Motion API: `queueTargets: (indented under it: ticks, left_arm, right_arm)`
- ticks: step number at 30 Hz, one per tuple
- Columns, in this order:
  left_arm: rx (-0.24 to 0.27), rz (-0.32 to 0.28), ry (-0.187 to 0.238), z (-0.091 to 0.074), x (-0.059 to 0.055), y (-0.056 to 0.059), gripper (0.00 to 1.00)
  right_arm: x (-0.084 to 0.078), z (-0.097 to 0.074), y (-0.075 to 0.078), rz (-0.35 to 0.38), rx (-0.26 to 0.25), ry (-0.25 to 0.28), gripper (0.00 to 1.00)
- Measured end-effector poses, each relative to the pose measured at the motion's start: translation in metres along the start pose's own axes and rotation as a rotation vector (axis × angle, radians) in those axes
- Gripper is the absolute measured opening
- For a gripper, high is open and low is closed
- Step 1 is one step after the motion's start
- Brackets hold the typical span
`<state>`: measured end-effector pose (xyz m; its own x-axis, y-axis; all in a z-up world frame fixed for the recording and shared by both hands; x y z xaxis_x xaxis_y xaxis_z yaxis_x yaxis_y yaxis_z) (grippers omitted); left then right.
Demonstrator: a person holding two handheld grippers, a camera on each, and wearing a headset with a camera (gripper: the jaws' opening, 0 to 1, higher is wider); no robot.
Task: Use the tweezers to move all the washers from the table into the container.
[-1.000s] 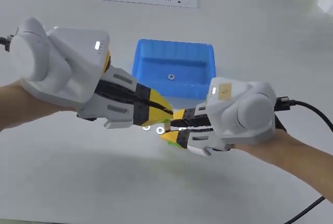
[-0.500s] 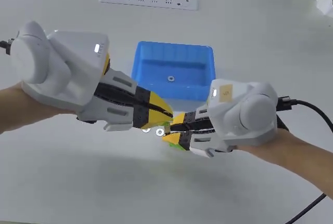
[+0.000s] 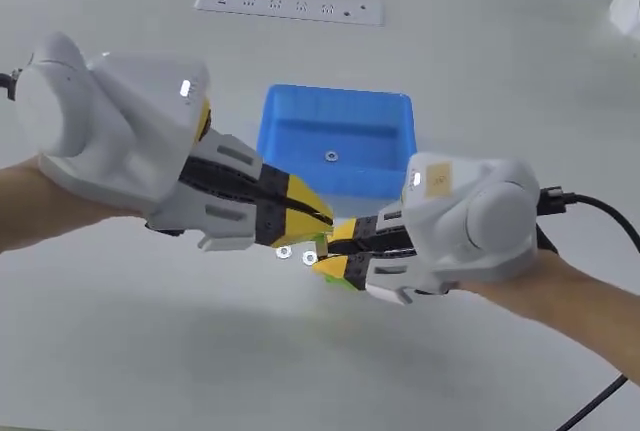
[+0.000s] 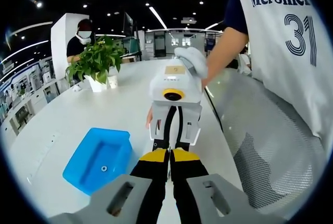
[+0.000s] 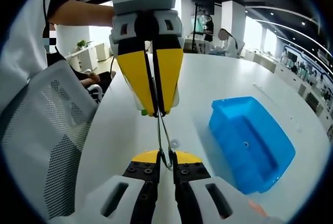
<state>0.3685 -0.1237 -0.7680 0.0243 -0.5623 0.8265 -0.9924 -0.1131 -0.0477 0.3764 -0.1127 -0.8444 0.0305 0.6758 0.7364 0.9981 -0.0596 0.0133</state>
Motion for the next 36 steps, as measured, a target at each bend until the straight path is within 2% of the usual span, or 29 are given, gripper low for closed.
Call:
queueTargets:
  ticks: [4, 15, 22, 27, 31, 36]
  left_arm:
    - [0.015, 0.024, 0.009, -0.009, 0.01, -0.004, 0.05]
    - [0.055, 0.131, 0.016, -0.029, 0.045, -0.025, 0.05]
    - [0.074, 0.182, 0.003, -0.038, 0.058, -0.039, 0.05]
    - [0.089, 0.202, -0.011, -0.044, 0.063, -0.052, 0.05]
    - [0.105, 0.213, -0.019, -0.047, 0.063, -0.066, 0.05]
    - [0.102, 0.22, -0.031, -0.045, 0.06, -0.08, 0.05]
  right_arm:
    - [0.009, -0.009, 0.005, -0.017, -0.018, 0.018, 0.1]
    - [0.041, -0.036, 0.031, -0.064, -0.1, 0.064, 0.1]
    - [0.057, -0.043, 0.048, -0.113, -0.131, 0.07, 0.1]
    - [0.069, -0.044, 0.06, -0.147, -0.149, 0.08, 0.1]
    - [0.075, -0.042, 0.075, -0.165, -0.16, 0.078, 0.1]
    - [0.076, -0.038, 0.089, -0.178, -0.17, 0.07, 0.09]
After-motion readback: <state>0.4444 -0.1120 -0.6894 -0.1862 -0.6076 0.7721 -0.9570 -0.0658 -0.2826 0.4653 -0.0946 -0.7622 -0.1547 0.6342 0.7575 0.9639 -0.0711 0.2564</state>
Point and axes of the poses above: the centre of the closed fingertips' face, and the gripper's own axes: z roughly forward along the fingers, y roughly to its right, x roughly out of its top, the point moved 1 cm from there along -z, roughly backward along the fingers, and after that the axes turned 7 degrees about -y, right-handed, at the moved point
